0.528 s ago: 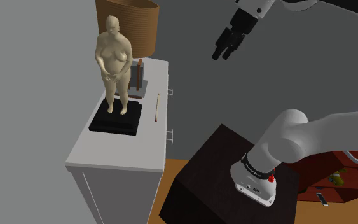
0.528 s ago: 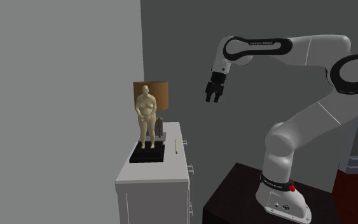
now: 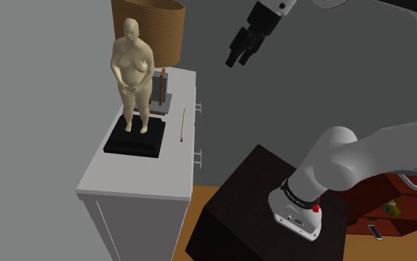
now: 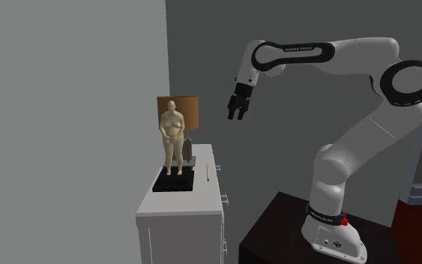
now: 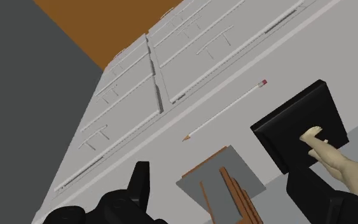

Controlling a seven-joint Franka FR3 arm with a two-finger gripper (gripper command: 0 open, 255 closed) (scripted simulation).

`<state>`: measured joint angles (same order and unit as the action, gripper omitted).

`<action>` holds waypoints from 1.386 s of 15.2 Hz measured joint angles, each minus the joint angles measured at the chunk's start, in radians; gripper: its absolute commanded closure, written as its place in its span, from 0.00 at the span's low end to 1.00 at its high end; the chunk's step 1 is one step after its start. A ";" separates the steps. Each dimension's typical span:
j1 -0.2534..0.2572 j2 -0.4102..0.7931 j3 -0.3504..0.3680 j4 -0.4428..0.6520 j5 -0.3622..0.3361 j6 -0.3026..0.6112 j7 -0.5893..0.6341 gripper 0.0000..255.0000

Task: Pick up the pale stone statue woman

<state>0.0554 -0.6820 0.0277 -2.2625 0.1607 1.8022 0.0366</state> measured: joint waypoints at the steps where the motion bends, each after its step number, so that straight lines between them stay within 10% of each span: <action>1: 0.009 0.017 0.014 0.010 0.004 0.017 0.003 0.00; 21: 0.127 0.408 0.315 0.361 -0.061 0.240 0.125 0.00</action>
<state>0.1824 -0.2740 0.3432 -1.9018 0.0993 2.0424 0.1614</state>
